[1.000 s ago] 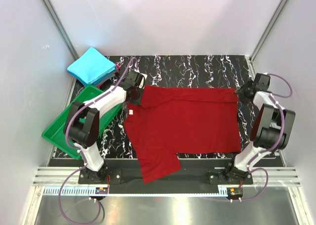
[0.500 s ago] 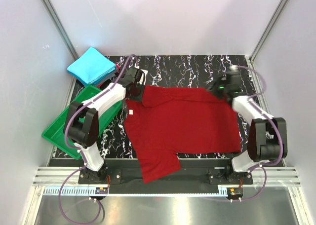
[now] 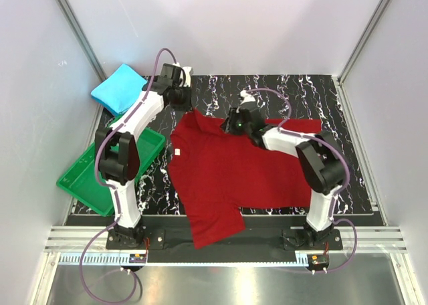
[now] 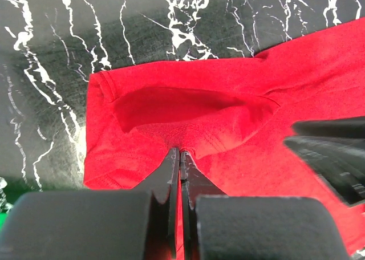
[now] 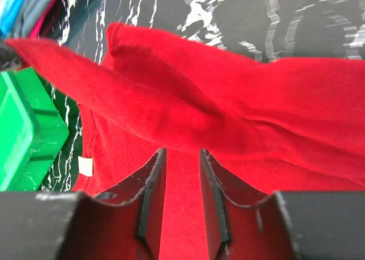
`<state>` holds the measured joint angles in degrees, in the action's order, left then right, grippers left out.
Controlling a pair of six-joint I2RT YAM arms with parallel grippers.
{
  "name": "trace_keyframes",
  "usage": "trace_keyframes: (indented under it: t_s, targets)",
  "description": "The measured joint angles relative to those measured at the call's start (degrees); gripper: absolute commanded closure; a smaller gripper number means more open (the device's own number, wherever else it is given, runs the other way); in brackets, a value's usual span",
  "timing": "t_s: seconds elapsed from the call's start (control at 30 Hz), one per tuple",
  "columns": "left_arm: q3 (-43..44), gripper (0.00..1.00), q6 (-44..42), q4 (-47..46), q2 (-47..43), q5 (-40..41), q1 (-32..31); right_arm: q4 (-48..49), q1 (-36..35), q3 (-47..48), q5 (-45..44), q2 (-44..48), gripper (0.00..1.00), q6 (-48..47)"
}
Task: Fold and stack the t-shirts
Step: Fold the tshirt
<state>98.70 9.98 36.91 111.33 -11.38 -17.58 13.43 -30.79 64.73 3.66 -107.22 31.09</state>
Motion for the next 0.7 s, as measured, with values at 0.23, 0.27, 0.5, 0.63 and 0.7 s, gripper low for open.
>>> trace_keyframes:
  t_s: [0.23, 0.27, 0.5, 0.63, 0.7]
  targets:
    - [3.9, 1.0, 0.7, 1.1, 5.2, -4.0, 1.9, -0.2, -3.5, 6.5, -1.4, -6.5, 0.74, -1.3]
    - [4.7, 1.0, 0.7, 1.1, 6.0, -4.4, 2.1, -1.0, -3.8, 7.6, -1.9, -7.0, 0.76, -1.7]
    - [11.0, 1.0, 0.4, 1.0, 10.7, -5.6, 2.3, -5.4, -6.1, 11.9, -4.7, -8.1, 0.76, -7.3]
    - [13.8, 1.0, -0.1, 0.9, 12.7, -5.5, 2.3, -8.3, -6.3, 14.3, -4.7, -10.3, 0.76, -10.6]
    - [14.2, 1.0, -0.1, 0.6, 13.4, -5.5, 2.3, -9.5, -6.3, 16.4, -4.7, -12.0, 0.76, -11.7]
